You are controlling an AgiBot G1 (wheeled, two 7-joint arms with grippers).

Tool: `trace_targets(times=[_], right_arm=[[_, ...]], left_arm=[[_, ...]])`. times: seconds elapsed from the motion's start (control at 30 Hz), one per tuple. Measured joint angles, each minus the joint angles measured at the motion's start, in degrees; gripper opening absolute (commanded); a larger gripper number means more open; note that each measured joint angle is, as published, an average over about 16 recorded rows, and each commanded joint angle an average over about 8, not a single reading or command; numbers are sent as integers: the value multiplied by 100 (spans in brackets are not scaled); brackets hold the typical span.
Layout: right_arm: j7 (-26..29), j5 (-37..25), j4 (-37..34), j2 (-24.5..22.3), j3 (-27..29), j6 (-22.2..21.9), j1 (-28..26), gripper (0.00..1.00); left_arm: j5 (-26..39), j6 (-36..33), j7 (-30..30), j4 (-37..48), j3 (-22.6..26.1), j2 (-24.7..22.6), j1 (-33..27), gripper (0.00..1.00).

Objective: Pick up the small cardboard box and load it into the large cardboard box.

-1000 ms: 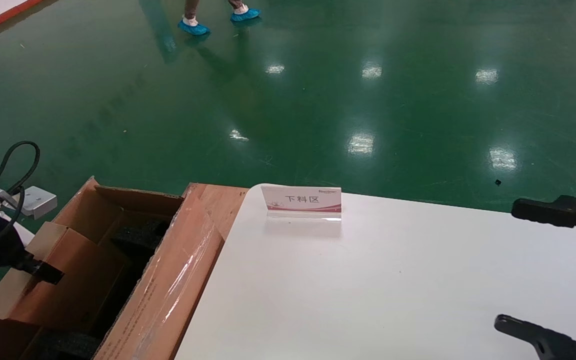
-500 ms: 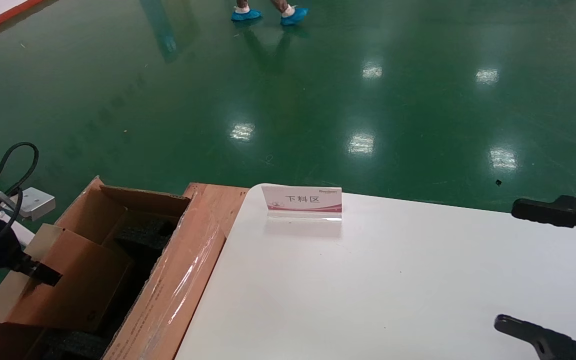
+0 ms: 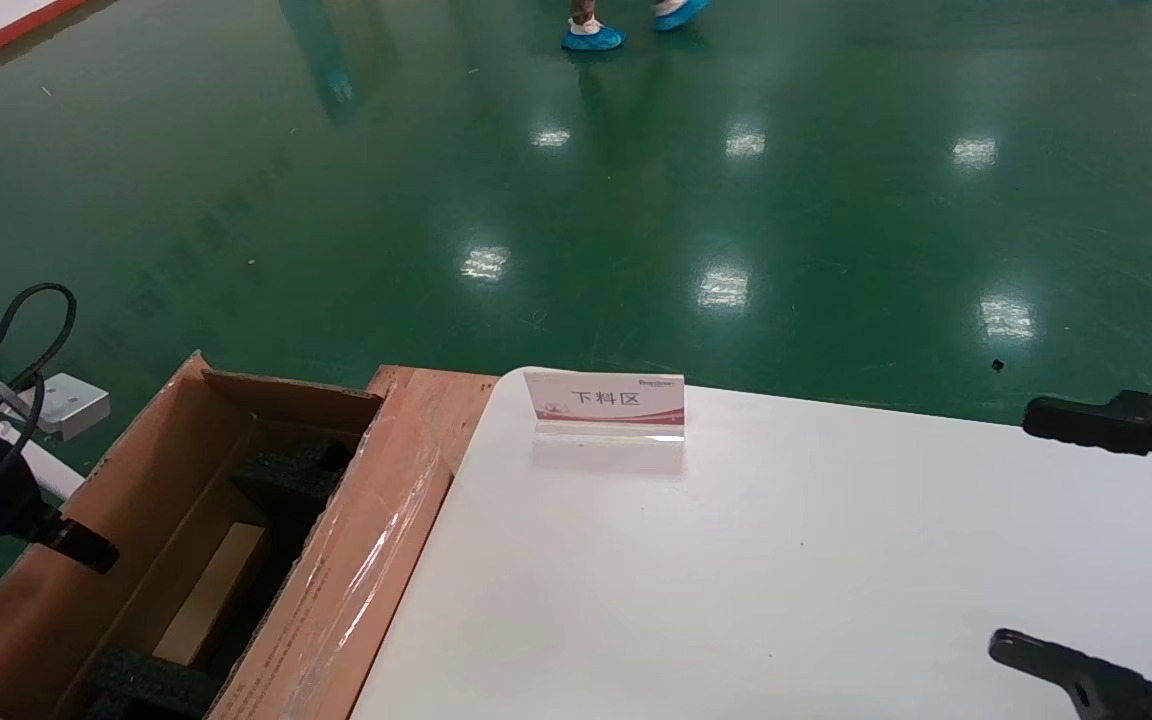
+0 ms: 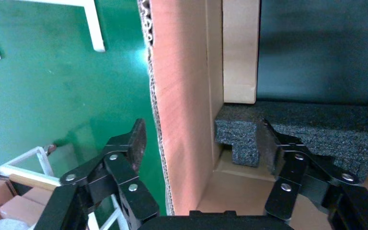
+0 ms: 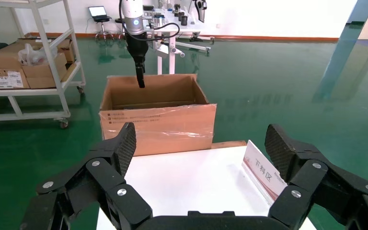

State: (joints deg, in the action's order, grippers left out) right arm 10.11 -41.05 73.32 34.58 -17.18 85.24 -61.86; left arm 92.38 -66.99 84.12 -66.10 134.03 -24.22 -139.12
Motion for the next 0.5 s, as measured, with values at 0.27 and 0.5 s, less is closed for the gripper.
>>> trace_targets(times=[0.27,0.5], right_arm=[[-1,1,-2,0,-2,1,-1,100],[-3,2,-3,-1,-4,1,-2,100]], left_arm=[[-210,214,-615,-344,-318,-45,-379,100],[-689,577,-1400,-742,-782,-39,-791,100]])
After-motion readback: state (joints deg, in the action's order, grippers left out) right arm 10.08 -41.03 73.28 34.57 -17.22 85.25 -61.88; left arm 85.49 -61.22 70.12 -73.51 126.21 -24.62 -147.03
